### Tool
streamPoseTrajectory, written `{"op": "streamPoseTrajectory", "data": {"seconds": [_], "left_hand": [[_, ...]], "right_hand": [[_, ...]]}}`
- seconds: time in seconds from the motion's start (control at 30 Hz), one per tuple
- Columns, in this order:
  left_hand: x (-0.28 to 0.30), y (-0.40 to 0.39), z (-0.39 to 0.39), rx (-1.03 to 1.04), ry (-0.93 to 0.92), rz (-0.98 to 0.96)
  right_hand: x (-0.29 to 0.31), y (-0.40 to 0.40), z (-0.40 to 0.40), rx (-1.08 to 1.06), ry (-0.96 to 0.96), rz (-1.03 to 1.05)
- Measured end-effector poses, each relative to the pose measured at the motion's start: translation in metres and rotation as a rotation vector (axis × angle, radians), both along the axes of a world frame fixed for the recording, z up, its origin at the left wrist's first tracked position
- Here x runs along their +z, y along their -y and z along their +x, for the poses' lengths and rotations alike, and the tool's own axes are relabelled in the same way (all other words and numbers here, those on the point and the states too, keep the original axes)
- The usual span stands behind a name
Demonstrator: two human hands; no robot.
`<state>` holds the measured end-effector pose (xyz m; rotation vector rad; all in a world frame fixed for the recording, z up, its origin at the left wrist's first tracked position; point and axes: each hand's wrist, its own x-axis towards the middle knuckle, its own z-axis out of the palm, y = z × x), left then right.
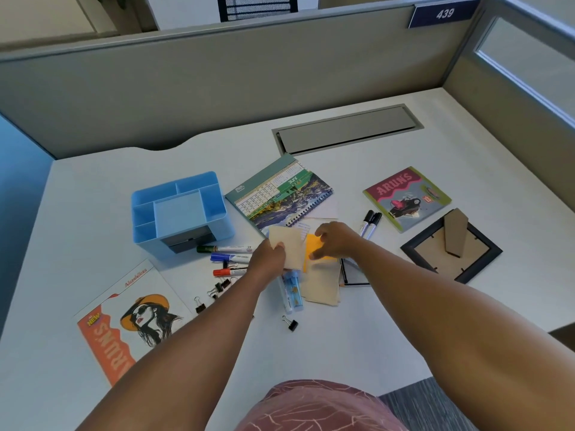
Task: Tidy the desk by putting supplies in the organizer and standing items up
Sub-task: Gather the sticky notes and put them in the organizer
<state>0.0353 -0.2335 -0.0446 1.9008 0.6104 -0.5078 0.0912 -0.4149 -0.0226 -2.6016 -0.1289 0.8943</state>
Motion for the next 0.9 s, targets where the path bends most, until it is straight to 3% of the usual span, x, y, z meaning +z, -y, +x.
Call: {"op": "streamPoseTrajectory", "data": {"seconds": [0.2,0.37,0.67,0.9], "left_hand": [[0.002,-0.002,-0.01,0.057,-0.013,0.043],[0.003,-0.003,-0.016,0.057,0.009,0.074],[0.005,-0.008,-0.028,0.036,-0.001,0.087],[0.008,-0.015,-0.035,-0.011,0.034,0.138]], "right_hand": [[0.0,-0.01,-0.028,0.343,0.053,-0.327],[-0.007,-0.014,-0.045,0.467,0.132,-0.453],[-0.011,-0.006,-0.057,0.327,0.166,-0.385],[0.012,0.002,-0.044,0.104,0.064,-0.124]]}}
